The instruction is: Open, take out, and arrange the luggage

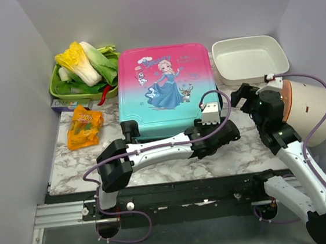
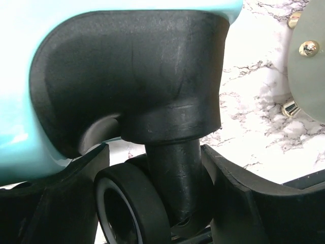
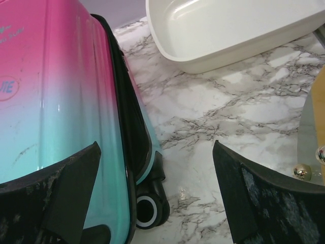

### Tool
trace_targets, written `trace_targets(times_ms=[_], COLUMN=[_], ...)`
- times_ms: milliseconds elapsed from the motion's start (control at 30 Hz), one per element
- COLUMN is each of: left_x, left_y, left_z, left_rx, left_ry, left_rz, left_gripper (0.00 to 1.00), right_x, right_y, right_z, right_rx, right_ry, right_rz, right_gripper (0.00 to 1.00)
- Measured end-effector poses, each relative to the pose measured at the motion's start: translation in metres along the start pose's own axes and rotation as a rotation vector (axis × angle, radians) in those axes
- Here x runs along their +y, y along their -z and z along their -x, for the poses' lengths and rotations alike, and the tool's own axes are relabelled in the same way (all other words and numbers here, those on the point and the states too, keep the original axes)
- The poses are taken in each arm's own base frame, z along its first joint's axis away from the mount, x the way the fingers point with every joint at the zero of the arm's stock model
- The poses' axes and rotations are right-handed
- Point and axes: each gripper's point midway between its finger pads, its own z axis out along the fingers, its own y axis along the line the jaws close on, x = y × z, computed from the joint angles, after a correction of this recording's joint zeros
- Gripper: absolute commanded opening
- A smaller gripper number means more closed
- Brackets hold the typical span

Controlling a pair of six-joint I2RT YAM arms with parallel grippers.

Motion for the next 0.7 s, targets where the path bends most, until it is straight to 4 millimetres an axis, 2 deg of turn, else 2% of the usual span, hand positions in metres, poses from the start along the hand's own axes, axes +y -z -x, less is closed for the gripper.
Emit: trace_targets(times_ms=[133, 233, 333, 400, 433, 467, 567, 633, 700], left_x=[0.001, 0.008, 0.019, 0.033, 0.041, 0.048, 0.089, 0.121, 0.155], left_y=[0.002, 0.013, 0.052, 0.090, 0.116, 0.132, 0.188, 0.209, 0.227], left_z=[0.003, 0.008, 0.022, 0.042, 0.064, 0.080, 0.149, 0.182, 0.205], left_rx=[-0.004, -0.012, -0.037, -0.082, -0.135, -0.175, -0.365, -0.475, -0.567], left_ry=[-0.003, -0.014, -0.007, 0.017, 0.060, 0.089, 0.237, 0.317, 0.380], left_rz=[-0.004, -0.021, -0.097, -0.158, -0.204, -0.227, -0.266, -0.237, -0.186], left_gripper=[0.00, 0.00, 0.00, 0.00, 0.00, 0.00, 0.00, 0.00, 0.00], right_x=[-0.001, 0.000, 0.003, 0.004, 0.005, 0.006, 0.015, 0.024, 0.036], right_y=[0.000, -0.001, -0.003, -0.007, -0.009, -0.013, -0.028, -0.043, -0.060], right_z=[-0.002, -0.003, -0.007, -0.013, -0.014, -0.018, -0.031, -0.044, -0.056], right_rx=[0.003, 0.009, 0.028, 0.055, 0.065, 0.083, 0.158, 0.224, 0.291], right_ry=[0.006, 0.010, 0.020, 0.033, 0.039, 0.049, 0.085, 0.108, 0.131], right_rz=[-0.001, 0.004, 0.017, 0.017, 0.019, 0.022, 0.049, 0.074, 0.110], right_gripper=[1.00, 1.00, 1.00, 1.00, 1.00, 1.00, 0.98, 0.98, 0.95])
